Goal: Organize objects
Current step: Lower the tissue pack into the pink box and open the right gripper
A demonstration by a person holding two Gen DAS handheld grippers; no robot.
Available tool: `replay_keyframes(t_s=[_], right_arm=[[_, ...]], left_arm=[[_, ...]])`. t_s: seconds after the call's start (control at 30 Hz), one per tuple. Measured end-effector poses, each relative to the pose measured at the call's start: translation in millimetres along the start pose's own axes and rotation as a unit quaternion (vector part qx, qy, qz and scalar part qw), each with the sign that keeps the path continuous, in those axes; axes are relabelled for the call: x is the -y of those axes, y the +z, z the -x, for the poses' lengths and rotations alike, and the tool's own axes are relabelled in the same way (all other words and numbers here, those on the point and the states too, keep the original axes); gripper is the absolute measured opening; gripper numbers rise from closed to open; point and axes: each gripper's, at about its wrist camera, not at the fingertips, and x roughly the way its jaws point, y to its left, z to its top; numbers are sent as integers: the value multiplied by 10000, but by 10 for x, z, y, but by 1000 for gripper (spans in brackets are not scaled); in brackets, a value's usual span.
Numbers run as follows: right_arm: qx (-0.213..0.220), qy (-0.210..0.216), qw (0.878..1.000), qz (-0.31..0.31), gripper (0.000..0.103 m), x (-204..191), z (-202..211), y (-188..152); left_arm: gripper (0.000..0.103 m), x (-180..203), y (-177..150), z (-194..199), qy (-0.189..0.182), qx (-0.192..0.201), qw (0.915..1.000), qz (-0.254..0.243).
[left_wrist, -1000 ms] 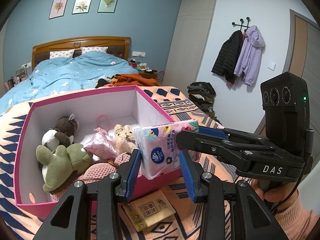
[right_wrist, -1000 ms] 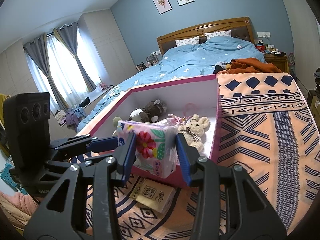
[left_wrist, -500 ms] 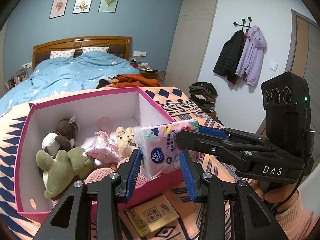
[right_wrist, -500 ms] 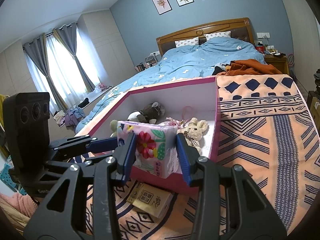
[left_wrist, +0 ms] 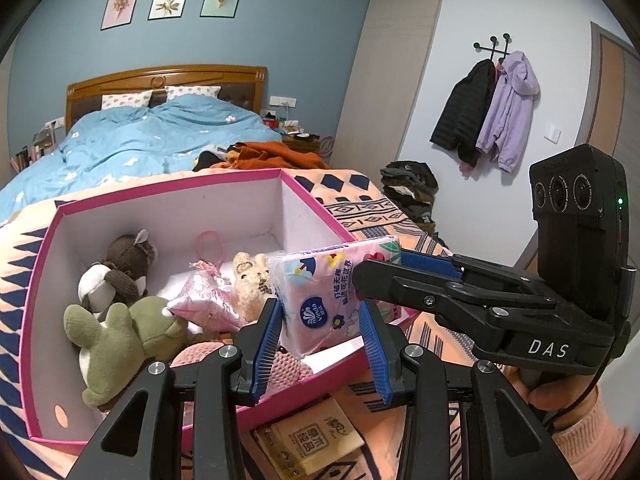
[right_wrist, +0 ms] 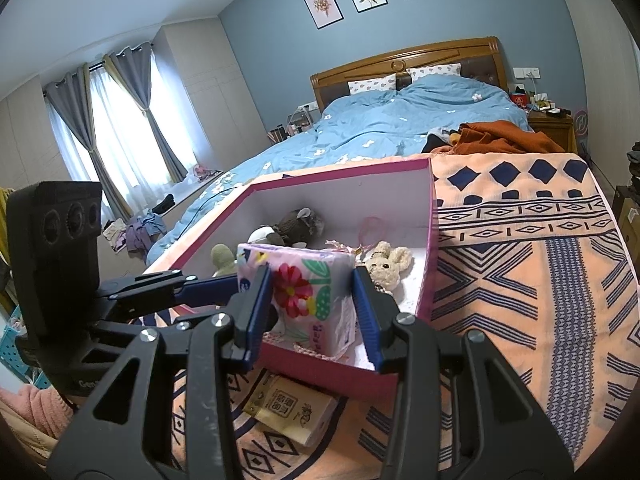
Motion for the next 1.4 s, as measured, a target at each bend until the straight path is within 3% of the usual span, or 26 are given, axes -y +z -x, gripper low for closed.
replay_keyframes(t_s=[1.4], right_arm=[[-146,-357,9991,-171,44,202,-191,-71]], left_arm=[[41,-111,12,-299,5,-282,9996,93]])
